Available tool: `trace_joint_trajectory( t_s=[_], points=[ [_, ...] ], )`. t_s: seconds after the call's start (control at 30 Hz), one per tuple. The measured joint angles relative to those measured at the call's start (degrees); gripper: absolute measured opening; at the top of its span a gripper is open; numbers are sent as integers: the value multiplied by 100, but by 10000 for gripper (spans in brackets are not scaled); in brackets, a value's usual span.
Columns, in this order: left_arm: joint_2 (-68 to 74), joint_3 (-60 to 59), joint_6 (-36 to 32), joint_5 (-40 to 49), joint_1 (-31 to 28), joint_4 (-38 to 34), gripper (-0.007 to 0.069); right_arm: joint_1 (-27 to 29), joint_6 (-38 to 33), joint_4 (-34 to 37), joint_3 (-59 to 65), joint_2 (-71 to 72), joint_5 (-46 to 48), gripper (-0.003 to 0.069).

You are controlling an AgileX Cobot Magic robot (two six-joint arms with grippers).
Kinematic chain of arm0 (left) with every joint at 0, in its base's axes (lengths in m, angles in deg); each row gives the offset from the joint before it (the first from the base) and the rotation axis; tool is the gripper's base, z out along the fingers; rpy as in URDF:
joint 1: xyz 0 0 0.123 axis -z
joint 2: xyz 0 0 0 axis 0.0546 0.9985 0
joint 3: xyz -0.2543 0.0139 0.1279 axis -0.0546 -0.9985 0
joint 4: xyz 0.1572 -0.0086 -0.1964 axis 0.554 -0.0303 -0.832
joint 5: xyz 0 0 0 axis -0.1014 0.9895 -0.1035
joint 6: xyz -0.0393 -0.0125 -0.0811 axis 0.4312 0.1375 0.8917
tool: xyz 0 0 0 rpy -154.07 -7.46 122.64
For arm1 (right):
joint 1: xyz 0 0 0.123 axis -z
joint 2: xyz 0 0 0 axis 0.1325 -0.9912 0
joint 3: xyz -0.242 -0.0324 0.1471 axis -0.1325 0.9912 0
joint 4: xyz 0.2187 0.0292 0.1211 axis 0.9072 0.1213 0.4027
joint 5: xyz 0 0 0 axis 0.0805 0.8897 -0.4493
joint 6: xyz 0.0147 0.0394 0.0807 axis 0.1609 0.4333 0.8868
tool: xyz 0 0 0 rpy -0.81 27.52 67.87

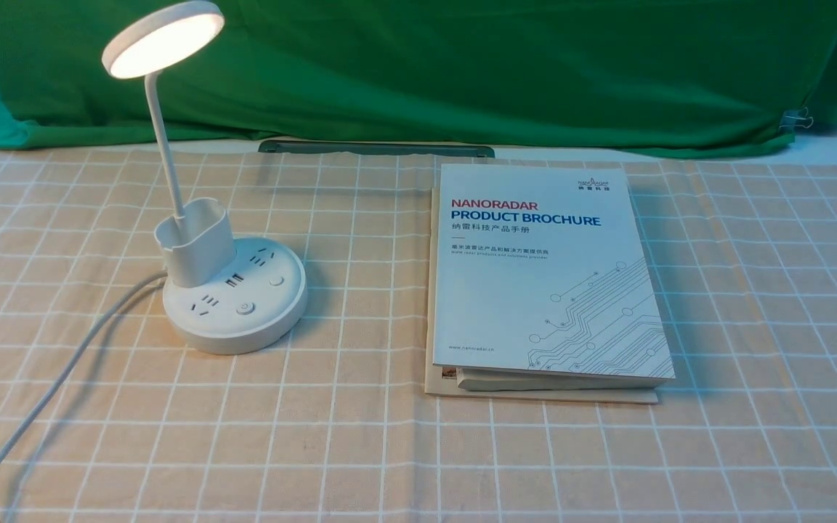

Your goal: Turn on the table lamp on the light coffee tablecloth with your hand.

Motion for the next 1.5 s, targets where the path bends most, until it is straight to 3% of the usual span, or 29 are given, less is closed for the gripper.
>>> trace_joint_trajectory(
  t_s=[0.37, 1.5],
  points=[
    [-702, -268, 176, 1888, -116, -11, 0, 0, 0, 0, 0, 0, 0, 238],
    [-720, -268, 179, 1992, -230, -11, 1, 0, 0, 0, 0, 0, 0, 240]
  ],
)
